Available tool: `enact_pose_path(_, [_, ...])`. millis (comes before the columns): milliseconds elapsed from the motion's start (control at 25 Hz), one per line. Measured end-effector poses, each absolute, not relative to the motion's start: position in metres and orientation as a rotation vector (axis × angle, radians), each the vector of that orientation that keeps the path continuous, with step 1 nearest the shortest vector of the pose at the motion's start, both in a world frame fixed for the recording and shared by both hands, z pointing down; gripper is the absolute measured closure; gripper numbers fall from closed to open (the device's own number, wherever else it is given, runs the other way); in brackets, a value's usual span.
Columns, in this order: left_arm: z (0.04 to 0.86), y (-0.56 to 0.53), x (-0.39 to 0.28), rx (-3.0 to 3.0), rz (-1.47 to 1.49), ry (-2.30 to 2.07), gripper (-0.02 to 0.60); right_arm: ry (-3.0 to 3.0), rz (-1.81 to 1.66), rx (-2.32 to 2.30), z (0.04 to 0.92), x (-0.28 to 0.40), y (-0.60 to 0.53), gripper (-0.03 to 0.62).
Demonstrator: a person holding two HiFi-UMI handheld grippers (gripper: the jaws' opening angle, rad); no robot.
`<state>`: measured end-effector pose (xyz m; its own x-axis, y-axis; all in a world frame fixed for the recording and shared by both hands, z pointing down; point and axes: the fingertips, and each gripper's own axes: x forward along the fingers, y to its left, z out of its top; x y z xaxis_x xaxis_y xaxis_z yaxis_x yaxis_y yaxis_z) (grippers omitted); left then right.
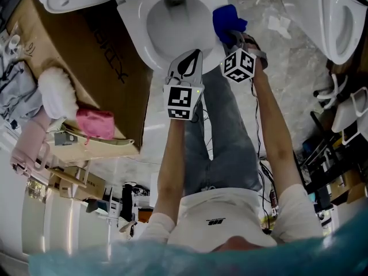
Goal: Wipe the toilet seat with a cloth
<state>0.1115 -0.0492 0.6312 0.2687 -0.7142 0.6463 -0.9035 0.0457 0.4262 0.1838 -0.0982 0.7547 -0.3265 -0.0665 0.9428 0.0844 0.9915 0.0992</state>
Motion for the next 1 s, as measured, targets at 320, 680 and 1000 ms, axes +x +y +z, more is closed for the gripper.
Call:
enact_pose_path(320, [0.629,-0.025,0.116,1.710,0.291,-1.489,0.572,-1.873,-0.128,-0.035,0.757,0.200,-0.059,0.574])
enact_pose_path(680, [0.632,0.008,0.109,1.686,0.286,-1.502,0.572,-1.848,-0.087,-0.041,0.758,0.210,-0.013,0.574])
enact_pose_path(1000, [0.634,0.032,0.099,1.660,0.273,-1.517,0.572,-1.820,-0.055,-0.059,0.759,0.211,0.019,0.574])
